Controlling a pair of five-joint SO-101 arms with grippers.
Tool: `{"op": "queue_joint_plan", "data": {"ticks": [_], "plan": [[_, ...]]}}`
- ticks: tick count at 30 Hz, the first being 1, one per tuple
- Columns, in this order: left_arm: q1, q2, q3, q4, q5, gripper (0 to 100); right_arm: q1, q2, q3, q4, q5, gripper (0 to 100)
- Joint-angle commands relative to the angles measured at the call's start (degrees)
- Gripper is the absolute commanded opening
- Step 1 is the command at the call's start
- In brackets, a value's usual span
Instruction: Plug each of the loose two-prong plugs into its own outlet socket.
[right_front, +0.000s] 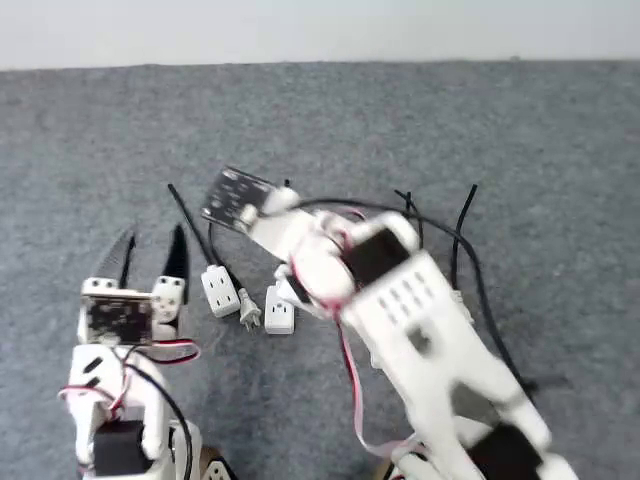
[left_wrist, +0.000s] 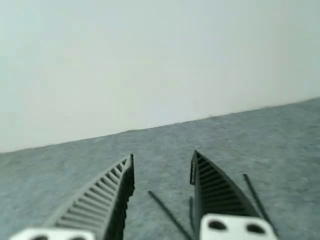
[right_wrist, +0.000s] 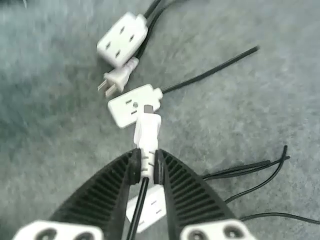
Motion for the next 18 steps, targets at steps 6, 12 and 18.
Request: {"op": "queue_joint_plan", "data": {"ticks": [6, 12, 18], "plan": [[-11.60, -1.05, -6.29, 16.26, -3.60, 18, -1.10, 21.93, -25.76, 14.37, 11.52, 0.8], [-11.78, -1.05, -0.92, 11.78, -3.52, 18, -1.63, 31.43, -26.11, 14.20, 18.55, 0.8], [-11.69, -1.14, 0.48, 11.43, -3.52, 18, -2.95, 35.74, -26.37, 14.11, 22.95, 0.9]]}}
